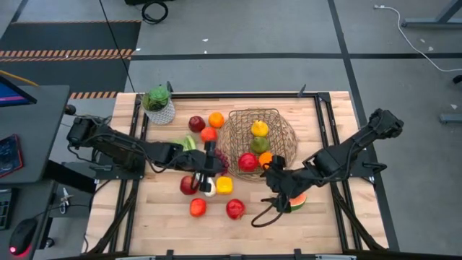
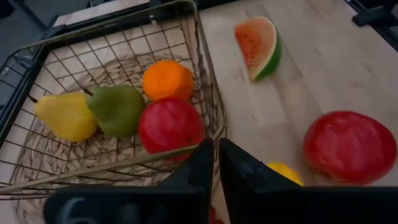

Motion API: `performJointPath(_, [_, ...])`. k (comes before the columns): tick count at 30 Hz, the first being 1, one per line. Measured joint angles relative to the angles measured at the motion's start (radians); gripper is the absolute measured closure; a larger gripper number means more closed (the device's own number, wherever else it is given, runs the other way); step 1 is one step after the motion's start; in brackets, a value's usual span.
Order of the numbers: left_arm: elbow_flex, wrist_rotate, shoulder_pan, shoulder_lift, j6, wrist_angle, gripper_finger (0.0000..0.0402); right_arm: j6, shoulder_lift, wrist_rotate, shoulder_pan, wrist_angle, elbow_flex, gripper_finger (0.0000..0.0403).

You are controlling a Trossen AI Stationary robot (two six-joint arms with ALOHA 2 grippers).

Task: Build produce basket
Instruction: Put the pomegranate into the wire basket

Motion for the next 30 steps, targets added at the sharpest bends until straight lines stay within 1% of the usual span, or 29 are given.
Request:
performJointPath(3, [0.000, 0.000, -0.006, 0.001, -0.011, -0.001, 0.0365, 0.006, 0.003, 0.026, 0.014, 0.019, -0.012, 0.0003])
performJointPath(11, [0.000, -0.001, -0.013, 0.002, -0.137, -0.035, 0.0340, 0.004, 0.062, 0.062, 0.024, 0.050, -0.049, 0.0003])
performJointPath(13, [0.000, 0.000, -0.013, 0.003, -0.141, -0.051, 0.0330, 0.001, 0.073, 0.065, 0.027, 0.062, -0.055, 0.0003])
performJointPath(15, [0.000, -0.001, -0.013, 0.003, -0.113, -0.071, 0.0322, 0.002, 0.079, 0.069, 0.034, 0.062, -0.063, 0.0003])
performJointPath(18, [0.000, -0.002, -0.012, 0.000, -0.083, -0.136, 0.0313, 0.006, 0.080, 0.078, 0.048, 0.053, -0.082, 0.0003])
performJointPath(24, [0.027, -0.061, 0.015, -0.050, -0.122, -0.299, 0.0312, 0.047, 0.080, 0.095, 0.061, 0.042, -0.114, 0.0007])
performJointPath(26, [0.027, -0.073, 0.042, -0.060, -0.144, -0.339, 0.0313, 0.062, 0.080, 0.100, 0.064, 0.053, -0.133, 0.0010])
performJointPath(30, [0.027, -0.073, 0.088, -0.066, -0.193, -0.421, 0.0309, 0.079, 0.080, 0.135, 0.080, 0.136, -0.186, 0.0016])
